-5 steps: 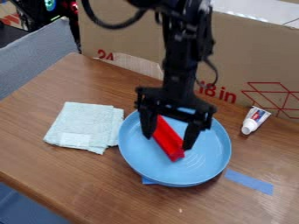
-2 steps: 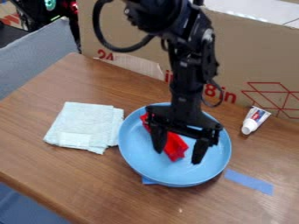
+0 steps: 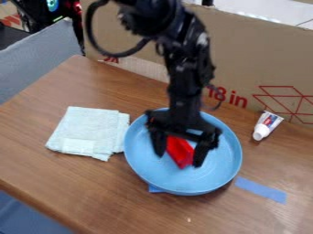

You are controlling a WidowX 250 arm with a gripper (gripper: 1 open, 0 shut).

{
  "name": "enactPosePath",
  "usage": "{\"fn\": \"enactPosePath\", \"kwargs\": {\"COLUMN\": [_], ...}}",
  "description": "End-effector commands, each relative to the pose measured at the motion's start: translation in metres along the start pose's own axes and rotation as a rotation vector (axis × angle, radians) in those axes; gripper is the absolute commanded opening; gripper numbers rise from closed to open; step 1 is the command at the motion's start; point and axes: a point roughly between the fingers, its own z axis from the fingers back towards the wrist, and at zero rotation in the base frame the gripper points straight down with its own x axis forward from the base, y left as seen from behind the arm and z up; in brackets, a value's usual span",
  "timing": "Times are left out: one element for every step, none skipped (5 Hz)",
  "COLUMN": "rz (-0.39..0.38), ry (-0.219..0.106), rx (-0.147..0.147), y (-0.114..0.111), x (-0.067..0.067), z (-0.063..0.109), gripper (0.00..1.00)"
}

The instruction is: Move the red object from the cloth to the blue plate

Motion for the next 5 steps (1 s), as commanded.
{"fn": "enactPosePath", "kwargs": {"rz": [0.003, 0.013, 0.022, 0.021, 0.031], "ry": [-0.059, -0.044, -0.071, -0.065, -0.075], "rx": [0.003, 0.009, 0.004, -0.003, -0.009], "y": [0.008, 0.028, 0.031, 0.033, 0.034], "x": [0.018, 0.011, 0.016, 0.010, 0.015], "z": [0.011, 0.011, 0.002, 0.001, -0.007], "gripper": [1.00, 1.00, 1.00, 1.00, 1.00]}}
